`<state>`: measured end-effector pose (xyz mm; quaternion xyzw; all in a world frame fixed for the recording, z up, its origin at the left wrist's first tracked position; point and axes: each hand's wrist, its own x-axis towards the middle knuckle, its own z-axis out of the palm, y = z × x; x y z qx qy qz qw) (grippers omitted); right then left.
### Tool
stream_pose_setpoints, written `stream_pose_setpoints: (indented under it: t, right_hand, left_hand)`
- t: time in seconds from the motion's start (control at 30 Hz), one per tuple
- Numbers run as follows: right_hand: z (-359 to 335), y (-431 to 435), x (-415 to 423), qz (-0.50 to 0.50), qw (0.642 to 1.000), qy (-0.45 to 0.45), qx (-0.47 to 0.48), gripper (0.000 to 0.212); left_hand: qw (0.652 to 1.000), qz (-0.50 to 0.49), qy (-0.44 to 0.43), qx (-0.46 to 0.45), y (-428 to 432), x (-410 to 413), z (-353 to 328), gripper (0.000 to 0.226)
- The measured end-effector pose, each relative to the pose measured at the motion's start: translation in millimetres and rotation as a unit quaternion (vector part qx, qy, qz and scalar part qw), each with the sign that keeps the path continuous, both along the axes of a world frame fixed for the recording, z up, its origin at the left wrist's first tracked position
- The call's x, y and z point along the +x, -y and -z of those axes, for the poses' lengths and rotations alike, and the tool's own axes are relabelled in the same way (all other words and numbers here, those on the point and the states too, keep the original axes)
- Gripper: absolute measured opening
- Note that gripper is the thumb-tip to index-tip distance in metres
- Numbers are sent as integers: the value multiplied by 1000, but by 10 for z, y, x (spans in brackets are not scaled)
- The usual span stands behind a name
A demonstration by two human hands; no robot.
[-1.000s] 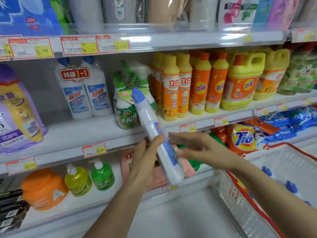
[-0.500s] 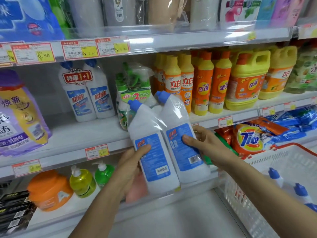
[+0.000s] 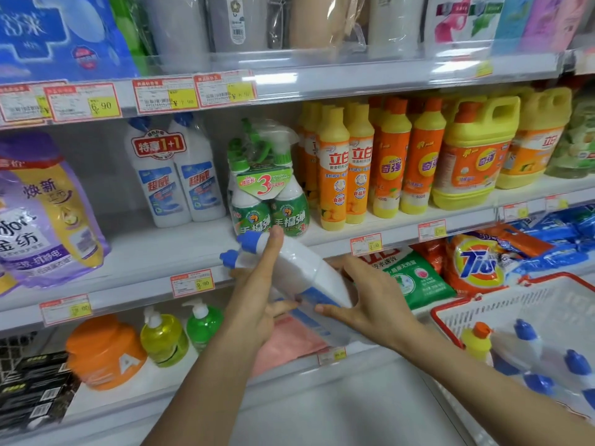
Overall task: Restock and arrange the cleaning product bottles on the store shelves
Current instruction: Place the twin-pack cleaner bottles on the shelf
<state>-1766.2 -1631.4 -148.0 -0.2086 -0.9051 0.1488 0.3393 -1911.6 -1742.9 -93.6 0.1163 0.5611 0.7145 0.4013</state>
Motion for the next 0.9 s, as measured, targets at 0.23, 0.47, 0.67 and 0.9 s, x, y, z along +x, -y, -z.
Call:
stream_pose_setpoints:
  t: [0.23,0.47,0.67,0.9]
  right_hand:
    - [188,87,-21,-8,998,58,-16,62]
    - [157,24,-36,-76,988,52,-125,74]
    - [588,69,75,-96,975,112,-167,74]
    - [1601,147,365,-83,931,139,-328,72]
  left_hand:
    - [997,-57,-52,-8,-33,87,70,52]
    - [990,-49,-123,44,-59,135,264,48]
    - [981,38,-189,2,-25,224,814,89]
    - [991,19,-84,-99,25,139,1615,55]
